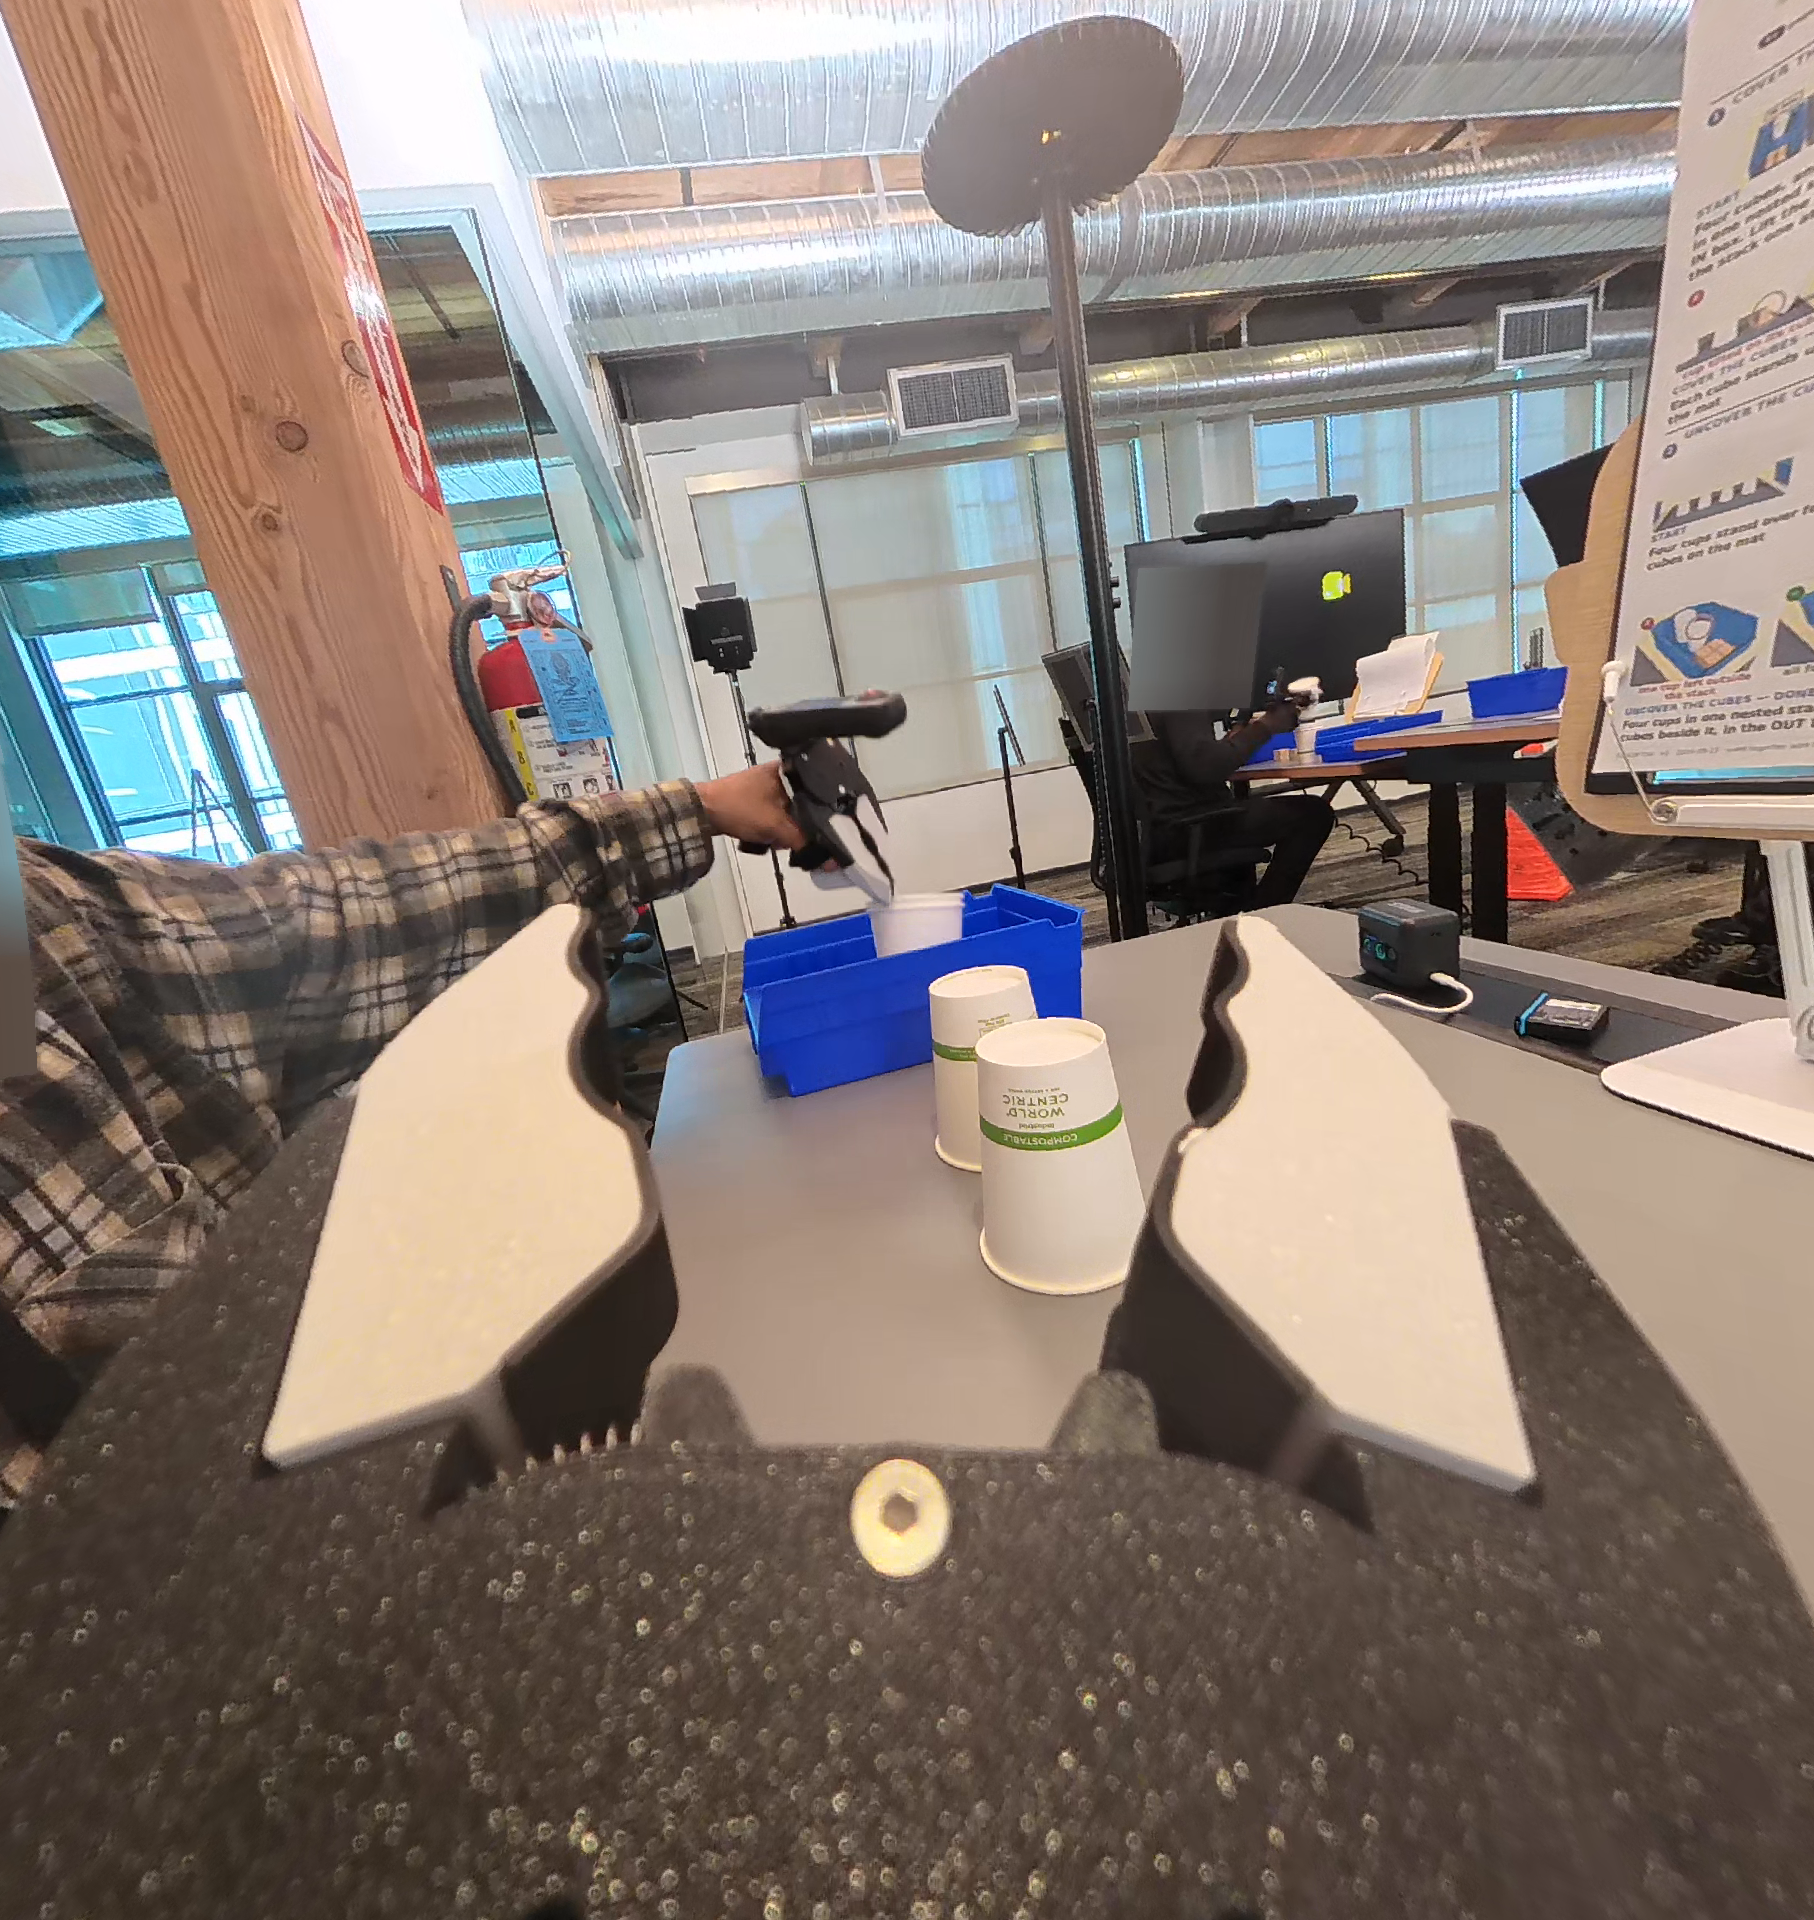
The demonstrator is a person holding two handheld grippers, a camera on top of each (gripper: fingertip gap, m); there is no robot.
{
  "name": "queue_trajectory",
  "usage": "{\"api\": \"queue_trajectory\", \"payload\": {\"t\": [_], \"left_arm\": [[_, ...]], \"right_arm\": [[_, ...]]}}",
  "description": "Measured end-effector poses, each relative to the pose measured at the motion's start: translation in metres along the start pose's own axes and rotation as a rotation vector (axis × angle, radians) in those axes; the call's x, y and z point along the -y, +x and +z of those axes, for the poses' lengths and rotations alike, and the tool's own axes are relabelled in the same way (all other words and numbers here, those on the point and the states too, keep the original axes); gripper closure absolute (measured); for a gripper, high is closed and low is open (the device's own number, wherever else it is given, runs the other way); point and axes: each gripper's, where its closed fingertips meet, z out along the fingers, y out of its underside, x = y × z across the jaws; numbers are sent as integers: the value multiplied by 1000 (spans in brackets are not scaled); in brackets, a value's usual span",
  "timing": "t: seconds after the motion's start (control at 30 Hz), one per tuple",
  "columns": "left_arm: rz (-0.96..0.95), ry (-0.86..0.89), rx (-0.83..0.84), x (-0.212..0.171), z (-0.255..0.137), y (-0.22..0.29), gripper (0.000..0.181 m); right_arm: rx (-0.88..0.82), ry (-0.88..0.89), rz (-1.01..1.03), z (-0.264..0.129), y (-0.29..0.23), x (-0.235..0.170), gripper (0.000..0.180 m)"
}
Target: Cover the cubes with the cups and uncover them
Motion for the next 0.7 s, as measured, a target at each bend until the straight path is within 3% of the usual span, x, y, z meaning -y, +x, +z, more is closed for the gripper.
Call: {"api": "queue_trajectory", "payload": {"t": [0.03, 0.4, 0.7], "left_arm": [[-12, 9, 15, 1, -5, -3, 178], [-17, -40, 309, -2, -55, -32, 178], [-26, -44, 354, 10, -67, -23, 178]], "right_arm": [[0, 1, 1, 0, 0, 0, 72], [11, -1, -2, 3, -4, 1, 73], [15, -7, -5, 4, -6, 0, 74]]}}
